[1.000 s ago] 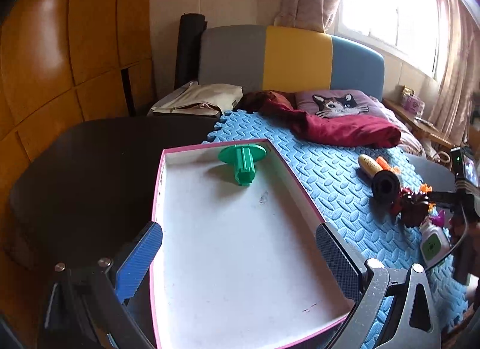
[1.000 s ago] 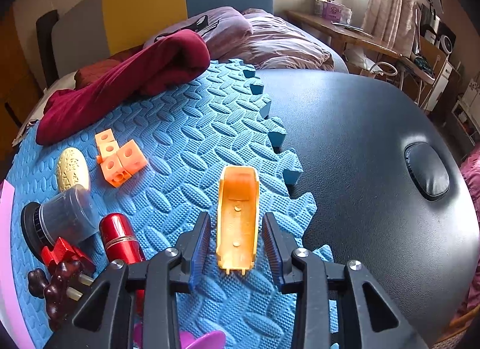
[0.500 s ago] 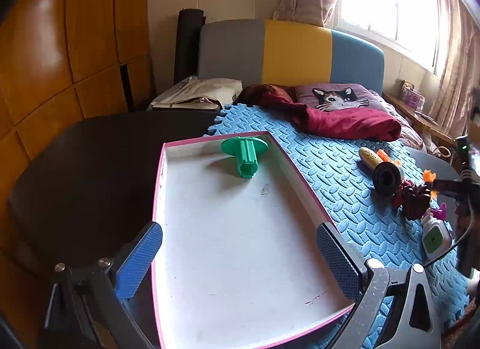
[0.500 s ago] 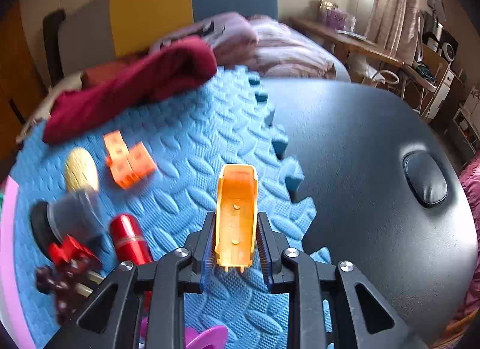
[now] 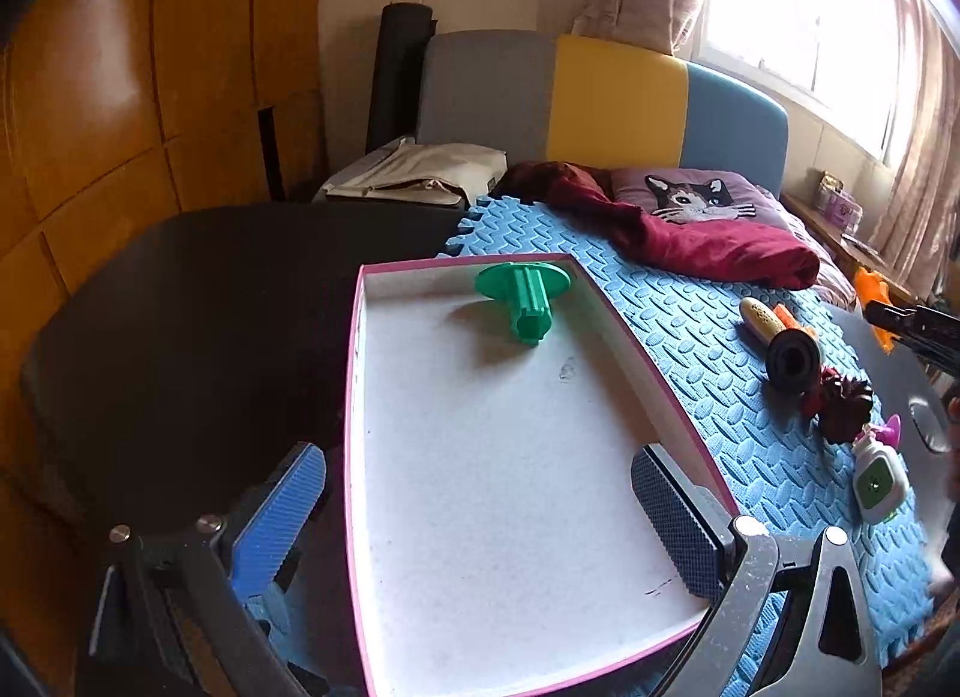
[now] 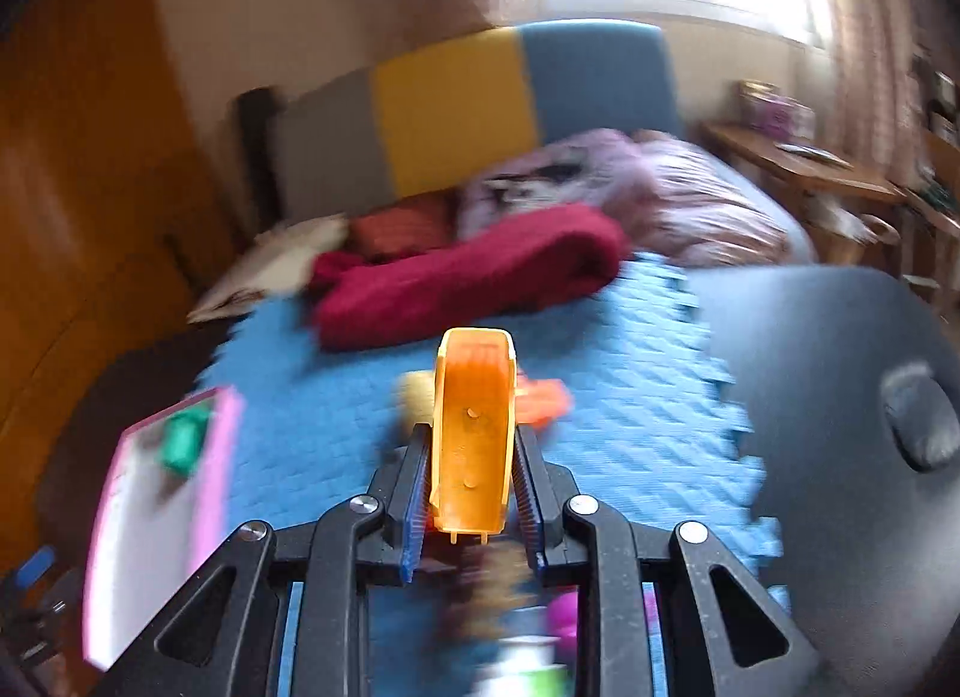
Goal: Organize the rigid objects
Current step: 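Carry the orange scoop into the tray with the right tool and open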
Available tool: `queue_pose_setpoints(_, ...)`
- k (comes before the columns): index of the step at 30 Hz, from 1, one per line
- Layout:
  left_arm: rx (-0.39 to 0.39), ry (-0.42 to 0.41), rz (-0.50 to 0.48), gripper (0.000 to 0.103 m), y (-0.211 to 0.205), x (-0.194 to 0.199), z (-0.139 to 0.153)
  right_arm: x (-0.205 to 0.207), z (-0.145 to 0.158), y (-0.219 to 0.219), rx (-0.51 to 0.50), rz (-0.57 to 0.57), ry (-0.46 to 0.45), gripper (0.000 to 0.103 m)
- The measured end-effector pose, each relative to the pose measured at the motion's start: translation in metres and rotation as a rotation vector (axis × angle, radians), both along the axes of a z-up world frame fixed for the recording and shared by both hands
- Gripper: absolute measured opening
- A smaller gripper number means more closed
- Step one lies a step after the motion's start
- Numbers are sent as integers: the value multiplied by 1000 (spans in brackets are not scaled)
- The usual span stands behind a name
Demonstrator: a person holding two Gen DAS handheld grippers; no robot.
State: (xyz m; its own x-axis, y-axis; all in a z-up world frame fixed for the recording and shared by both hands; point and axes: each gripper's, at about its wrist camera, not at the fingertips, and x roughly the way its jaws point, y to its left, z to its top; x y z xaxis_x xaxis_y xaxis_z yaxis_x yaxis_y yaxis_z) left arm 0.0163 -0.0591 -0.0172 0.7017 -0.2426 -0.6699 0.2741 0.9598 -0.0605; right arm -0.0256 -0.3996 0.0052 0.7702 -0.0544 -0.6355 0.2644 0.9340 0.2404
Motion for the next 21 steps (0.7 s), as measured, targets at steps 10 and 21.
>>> queue_pose_setpoints(10, -28, 10, 74, 103, 29, 7, 1, 65, -21, 127, 100, 340, 138, 25)
queue_pose_setpoints(21, -108, 50, 149, 103, 59, 17, -8, 130, -75, 196, 23, 406, 272, 28)
